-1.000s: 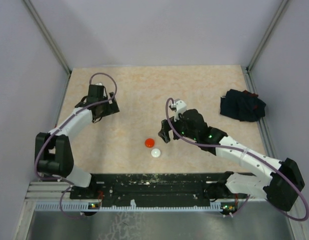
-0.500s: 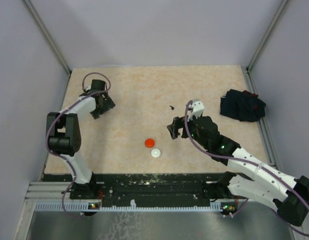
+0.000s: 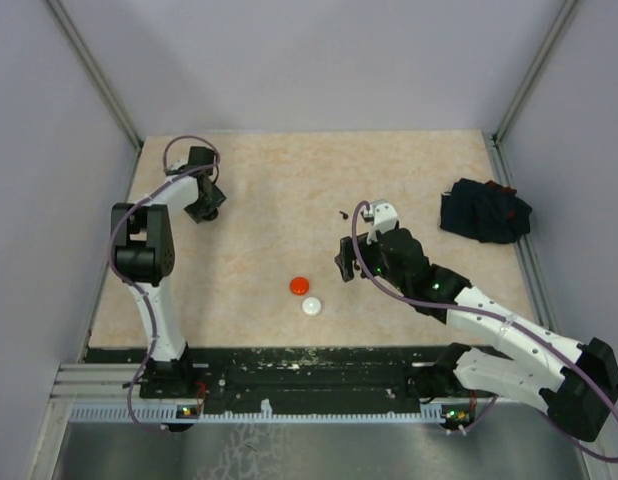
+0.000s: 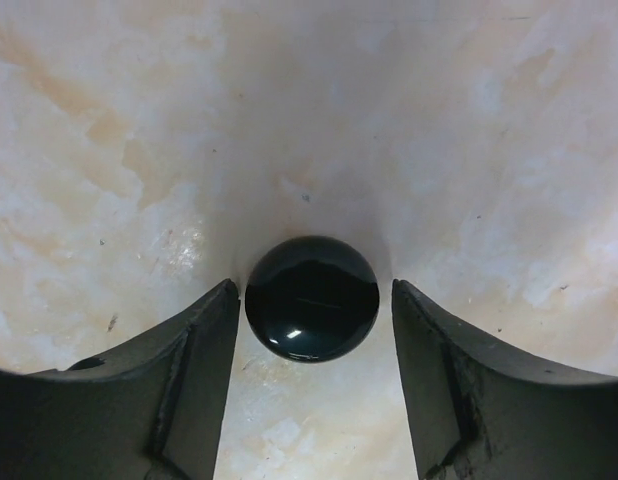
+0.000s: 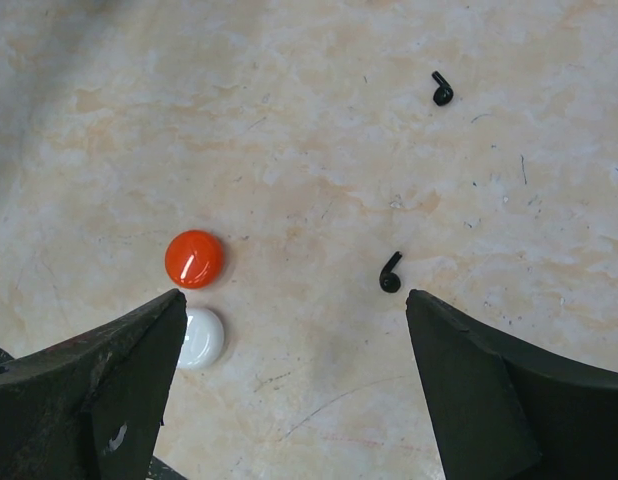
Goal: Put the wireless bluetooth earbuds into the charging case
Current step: Pick up the charging case at the center of the board.
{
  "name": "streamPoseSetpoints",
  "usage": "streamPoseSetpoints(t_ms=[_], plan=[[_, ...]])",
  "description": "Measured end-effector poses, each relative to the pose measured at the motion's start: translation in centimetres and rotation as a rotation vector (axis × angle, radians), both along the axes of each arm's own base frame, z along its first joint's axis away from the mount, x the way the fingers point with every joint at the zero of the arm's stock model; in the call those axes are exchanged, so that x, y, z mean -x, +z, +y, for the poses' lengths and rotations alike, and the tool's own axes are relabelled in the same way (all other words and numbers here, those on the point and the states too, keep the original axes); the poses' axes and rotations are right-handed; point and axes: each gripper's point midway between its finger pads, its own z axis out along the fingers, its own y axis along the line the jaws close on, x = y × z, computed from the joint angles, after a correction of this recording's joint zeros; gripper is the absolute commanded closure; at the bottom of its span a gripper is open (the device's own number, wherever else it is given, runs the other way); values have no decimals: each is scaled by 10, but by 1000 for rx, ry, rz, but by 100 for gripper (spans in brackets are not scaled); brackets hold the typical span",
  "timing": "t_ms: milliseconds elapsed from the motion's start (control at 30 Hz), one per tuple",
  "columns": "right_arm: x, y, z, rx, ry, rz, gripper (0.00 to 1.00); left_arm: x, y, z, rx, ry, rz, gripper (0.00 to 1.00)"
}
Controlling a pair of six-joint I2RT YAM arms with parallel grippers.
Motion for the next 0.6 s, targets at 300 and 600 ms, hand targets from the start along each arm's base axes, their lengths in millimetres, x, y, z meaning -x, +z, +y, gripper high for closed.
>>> streamPoseSetpoints(t_ms=[300, 600], plan=[[0, 0, 1, 1, 5, -2, 10, 3, -4, 7, -38, 12, 42, 36], [2, 0, 2, -4, 17, 2, 11, 8, -5, 4, -60, -46, 78, 24]])
